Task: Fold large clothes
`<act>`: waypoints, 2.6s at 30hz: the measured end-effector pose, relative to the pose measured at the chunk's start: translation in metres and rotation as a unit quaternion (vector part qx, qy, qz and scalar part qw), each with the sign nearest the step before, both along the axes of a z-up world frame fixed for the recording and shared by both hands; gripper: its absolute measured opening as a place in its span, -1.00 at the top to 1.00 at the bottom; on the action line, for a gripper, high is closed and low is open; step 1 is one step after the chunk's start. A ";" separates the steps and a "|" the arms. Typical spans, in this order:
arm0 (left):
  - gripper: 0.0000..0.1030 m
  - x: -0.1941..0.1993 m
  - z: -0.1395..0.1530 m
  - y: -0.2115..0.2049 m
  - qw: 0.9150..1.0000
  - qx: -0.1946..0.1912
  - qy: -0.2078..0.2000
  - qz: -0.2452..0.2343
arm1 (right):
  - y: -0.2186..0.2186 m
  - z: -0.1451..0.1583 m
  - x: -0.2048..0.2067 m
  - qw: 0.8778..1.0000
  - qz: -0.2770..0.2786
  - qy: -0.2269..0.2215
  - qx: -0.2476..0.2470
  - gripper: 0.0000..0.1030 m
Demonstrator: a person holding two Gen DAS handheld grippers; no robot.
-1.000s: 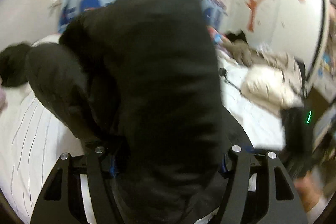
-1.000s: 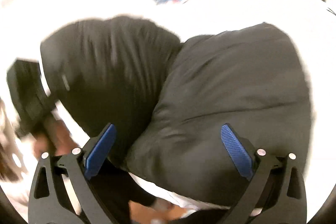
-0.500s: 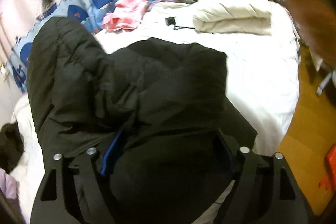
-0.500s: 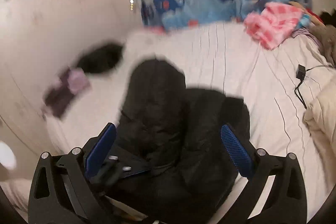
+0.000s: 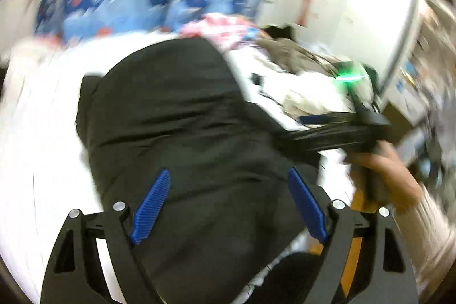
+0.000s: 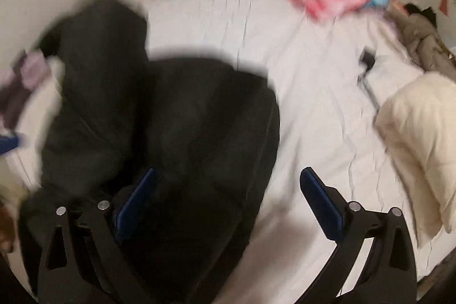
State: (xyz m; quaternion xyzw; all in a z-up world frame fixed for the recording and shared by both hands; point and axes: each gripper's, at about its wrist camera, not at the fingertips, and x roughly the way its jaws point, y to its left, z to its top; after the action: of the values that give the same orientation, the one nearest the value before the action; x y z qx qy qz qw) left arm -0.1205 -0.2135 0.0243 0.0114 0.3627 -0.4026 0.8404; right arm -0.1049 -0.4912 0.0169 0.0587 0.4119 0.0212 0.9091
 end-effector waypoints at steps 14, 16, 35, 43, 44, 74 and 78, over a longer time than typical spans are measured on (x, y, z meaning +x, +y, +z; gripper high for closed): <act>-0.58 -0.015 -0.035 -0.038 0.998 0.047 0.013 -0.035 | 0.075 0.024 0.081 0.972 0.186 -0.010 0.141 0.43; -0.58 -0.014 -0.026 -0.028 0.998 0.014 0.035 -0.049 | 0.061 0.032 0.063 0.969 0.185 -0.032 0.164 0.61; -0.79 0.031 -0.041 -0.078 0.995 0.089 0.049 -0.017 | -0.096 -0.095 -0.007 0.947 -0.052 -0.012 0.317 0.45; -0.79 0.026 -0.014 -0.116 0.995 0.086 0.029 -0.051 | -0.070 -0.087 -0.008 0.956 -0.051 -0.015 0.290 0.26; -0.80 0.022 -0.030 -0.125 0.992 0.111 0.018 -0.052 | -0.070 -0.074 -0.012 0.961 -0.061 -0.030 0.266 0.25; -0.85 0.016 -0.041 -0.022 0.996 0.004 0.083 -0.023 | -0.031 -0.107 -0.028 0.993 -0.047 0.050 0.095 -0.85; -0.86 0.054 -0.051 0.031 0.987 -0.044 0.146 0.043 | -0.058 -0.065 -0.043 0.989 -0.066 -0.019 0.133 -0.86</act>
State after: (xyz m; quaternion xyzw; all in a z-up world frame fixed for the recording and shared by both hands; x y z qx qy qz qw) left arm -0.0664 -0.1821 -0.0267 -0.1001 0.4635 -0.3787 0.7948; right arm -0.1480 -0.5488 -0.0480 0.2057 0.3832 0.0173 0.9003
